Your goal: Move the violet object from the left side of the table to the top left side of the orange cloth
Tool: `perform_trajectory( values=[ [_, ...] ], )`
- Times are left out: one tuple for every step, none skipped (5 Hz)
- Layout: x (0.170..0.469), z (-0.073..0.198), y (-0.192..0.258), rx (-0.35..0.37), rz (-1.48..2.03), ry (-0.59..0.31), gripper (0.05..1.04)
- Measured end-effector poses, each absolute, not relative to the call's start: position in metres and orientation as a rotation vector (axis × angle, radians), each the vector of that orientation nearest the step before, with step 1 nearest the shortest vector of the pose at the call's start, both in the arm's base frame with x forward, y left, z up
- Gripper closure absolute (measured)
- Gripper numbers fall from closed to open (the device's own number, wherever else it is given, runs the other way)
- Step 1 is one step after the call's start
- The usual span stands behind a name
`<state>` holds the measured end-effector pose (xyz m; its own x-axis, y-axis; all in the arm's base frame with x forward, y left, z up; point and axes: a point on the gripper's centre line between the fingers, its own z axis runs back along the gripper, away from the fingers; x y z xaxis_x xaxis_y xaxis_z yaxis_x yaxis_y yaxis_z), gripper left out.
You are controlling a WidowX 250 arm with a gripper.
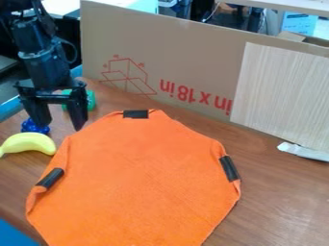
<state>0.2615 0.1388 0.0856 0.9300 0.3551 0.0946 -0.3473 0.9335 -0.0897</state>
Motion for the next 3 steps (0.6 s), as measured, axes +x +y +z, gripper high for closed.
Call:
perform_trajectory(
  values=[
    [0.261, 0.079, 0.139, -0.080, 0.361, -0.090, 0.083],
    [0.256, 0.073, 0.154, -0.072, 0.382, -0.093, 0.083],
    [0.256, 0.068, 0.162, -0.038, 0.407, -0.098, 0.083]
  ],
)
